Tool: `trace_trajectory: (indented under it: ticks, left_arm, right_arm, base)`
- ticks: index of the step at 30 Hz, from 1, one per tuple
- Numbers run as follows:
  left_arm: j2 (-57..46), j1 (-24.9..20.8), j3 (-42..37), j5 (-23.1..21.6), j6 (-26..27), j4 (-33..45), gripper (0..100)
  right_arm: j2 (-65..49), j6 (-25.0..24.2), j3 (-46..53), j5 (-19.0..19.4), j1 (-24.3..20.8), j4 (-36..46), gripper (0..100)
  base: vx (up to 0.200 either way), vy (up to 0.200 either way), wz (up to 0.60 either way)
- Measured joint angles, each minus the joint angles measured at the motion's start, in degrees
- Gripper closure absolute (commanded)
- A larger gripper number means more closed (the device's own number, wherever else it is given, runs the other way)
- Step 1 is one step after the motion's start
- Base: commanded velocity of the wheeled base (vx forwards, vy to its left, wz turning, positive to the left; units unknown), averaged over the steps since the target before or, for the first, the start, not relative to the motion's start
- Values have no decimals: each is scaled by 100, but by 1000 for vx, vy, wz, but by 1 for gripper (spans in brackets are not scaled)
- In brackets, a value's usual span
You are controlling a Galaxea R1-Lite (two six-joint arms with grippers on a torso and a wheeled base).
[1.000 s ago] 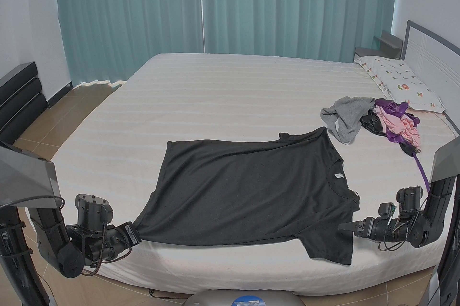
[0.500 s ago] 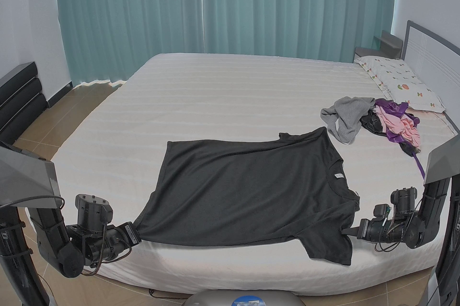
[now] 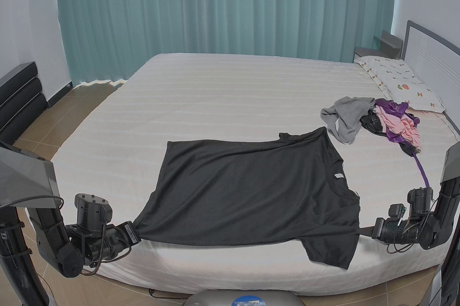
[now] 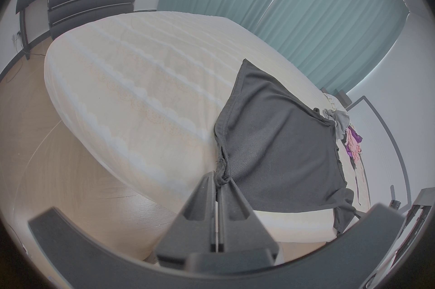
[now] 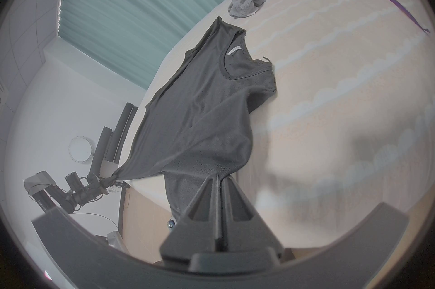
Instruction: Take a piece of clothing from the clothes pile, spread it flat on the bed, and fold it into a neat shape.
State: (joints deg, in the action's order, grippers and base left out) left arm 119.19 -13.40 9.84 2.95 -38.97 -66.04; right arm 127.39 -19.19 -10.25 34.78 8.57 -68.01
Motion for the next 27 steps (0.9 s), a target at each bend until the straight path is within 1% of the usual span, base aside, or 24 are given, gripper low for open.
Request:
trace_trajectory:
  ticks: [5,10,16,21,24,27]
  left_arm:
    - [-22,10,-34,6,41,-20,100]
    - [-41,12,-91,17,71,-77,100]
    - [-138,6,-223,79,121,-94,100]
    - [-207,-2,-422,88,246,-100,100]
    - [-224,21,-551,88,268,-135,100]
    - [-224,32,-636,84,285,-212,100]
  right_arm:
    - [-305,56,318,88,143,2,100]
    - [-512,371,621,268,304,0,100]
    - [-750,458,861,310,471,9,100]
    - [-864,681,913,318,496,99,100]
    - [-909,792,922,318,514,260,100]
    - [-989,989,924,316,538,611,100]
  base:
    - [0,0,0]
    - [0,0,0]
    - [0,0,0]
    - [0,0,0]
    - [0,0,0]
    - [0,0,0]
